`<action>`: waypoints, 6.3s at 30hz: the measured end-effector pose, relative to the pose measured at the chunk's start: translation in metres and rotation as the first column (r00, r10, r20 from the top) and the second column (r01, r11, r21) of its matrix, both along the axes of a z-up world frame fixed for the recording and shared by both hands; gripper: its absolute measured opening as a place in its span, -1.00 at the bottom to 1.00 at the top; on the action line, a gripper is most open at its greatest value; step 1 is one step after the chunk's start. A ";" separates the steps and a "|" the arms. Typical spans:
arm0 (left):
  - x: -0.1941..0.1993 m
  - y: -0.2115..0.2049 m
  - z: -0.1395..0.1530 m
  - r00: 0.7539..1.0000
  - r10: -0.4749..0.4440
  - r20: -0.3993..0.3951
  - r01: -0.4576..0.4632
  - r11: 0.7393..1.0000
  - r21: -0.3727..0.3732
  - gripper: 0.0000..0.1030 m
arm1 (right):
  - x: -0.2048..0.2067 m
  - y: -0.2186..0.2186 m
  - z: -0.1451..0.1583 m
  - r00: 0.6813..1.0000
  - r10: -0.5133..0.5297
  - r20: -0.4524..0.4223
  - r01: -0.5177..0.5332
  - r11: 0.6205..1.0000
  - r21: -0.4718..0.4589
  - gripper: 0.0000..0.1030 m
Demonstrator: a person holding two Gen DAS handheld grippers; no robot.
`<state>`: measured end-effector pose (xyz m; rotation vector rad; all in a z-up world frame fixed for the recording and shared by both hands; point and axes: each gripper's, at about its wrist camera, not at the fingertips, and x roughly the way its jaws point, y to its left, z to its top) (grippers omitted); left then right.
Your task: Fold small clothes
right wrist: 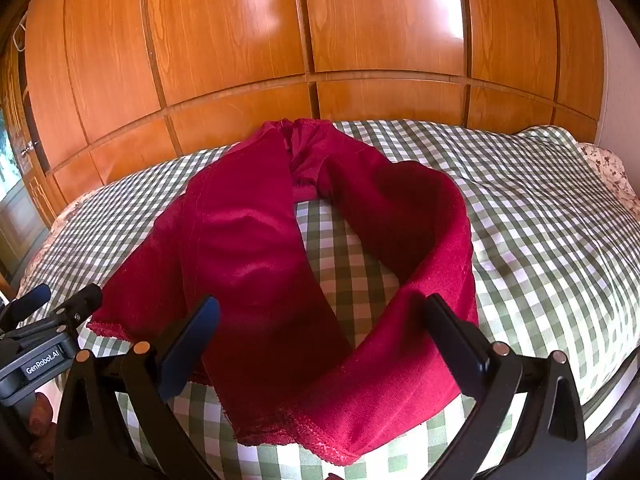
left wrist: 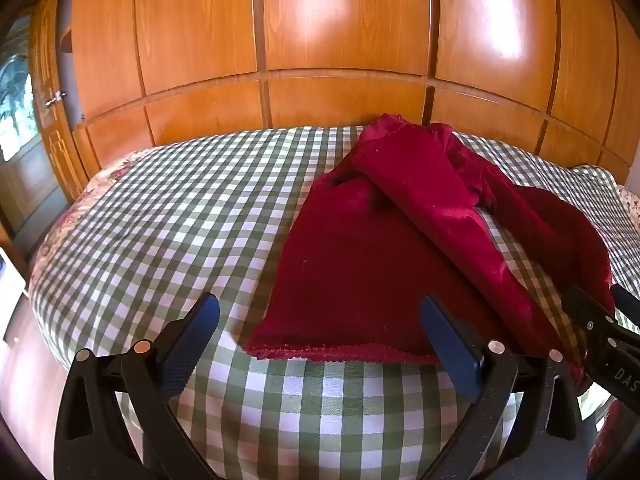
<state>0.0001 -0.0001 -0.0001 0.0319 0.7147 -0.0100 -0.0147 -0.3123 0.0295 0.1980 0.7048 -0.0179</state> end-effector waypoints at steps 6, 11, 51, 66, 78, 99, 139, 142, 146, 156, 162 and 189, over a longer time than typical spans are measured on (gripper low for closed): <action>0.001 -0.001 -0.001 1.000 -0.004 -0.009 0.004 1.000 -0.004 0.92 | 0.000 0.000 0.000 1.000 0.001 -0.001 -0.001 1.000 -0.004 0.97; 0.000 -0.003 0.001 1.000 -0.009 -0.011 0.009 1.000 -0.007 0.92 | -0.001 -0.002 0.000 1.000 0.001 0.000 -0.001 1.000 -0.001 0.97; 0.000 -0.006 -0.002 1.000 -0.016 -0.020 0.015 0.999 -0.029 0.92 | -0.001 -0.003 0.000 0.999 -0.035 0.000 0.035 0.999 -0.016 0.97; -0.002 -0.005 -0.003 0.999 -0.038 -0.014 0.038 0.999 -0.029 0.92 | 0.000 -0.009 0.001 0.998 -0.056 0.003 0.056 0.998 -0.030 0.97; 0.001 -0.009 -0.005 0.994 -0.106 -0.031 0.104 0.993 -0.053 0.92 | 0.003 -0.012 0.001 0.998 -0.058 0.000 0.058 0.998 -0.032 0.97; 0.025 -0.060 -0.001 0.883 -0.465 -0.062 0.433 0.859 -0.274 0.92 | 0.102 -0.070 -0.012 0.980 -0.193 0.055 0.200 0.947 -0.250 0.97; 0.069 -0.018 0.045 0.833 -0.530 0.158 0.552 0.786 -0.277 -1.00 | 0.143 -0.125 -0.074 0.950 -0.275 -0.146 0.242 0.948 -0.209 0.97; 0.088 0.023 0.059 0.885 -0.420 0.203 0.464 0.835 -0.297 -1.00 | 0.142 -0.123 -0.074 0.950 -0.278 -0.143 0.244 0.944 -0.221 0.97; 0.119 0.080 0.068 0.942 -0.240 0.234 0.305 0.902 -0.306 -1.00 | 0.142 -0.122 -0.074 0.950 -0.280 -0.140 0.244 0.942 -0.230 0.97; 0.183 0.199 0.053 0.966 0.137 0.219 -0.078 0.963 -0.258 -1.00 | 0.142 -0.122 -0.074 0.949 -0.285 -0.136 0.248 0.939 -0.236 0.97; 0.215 0.262 0.030 0.941 0.303 0.149 -0.263 0.935 -0.238 -1.00 | 0.142 -0.120 -0.075 0.948 -0.290 -0.130 0.251 0.934 -0.253 0.97; 0.147 0.145 -0.042 0.998 0.049 0.026 -0.039 0.956 -0.292 0.58 | 0.138 -0.114 -0.072 0.945 -0.313 -0.093 0.272 0.911 -0.310 0.97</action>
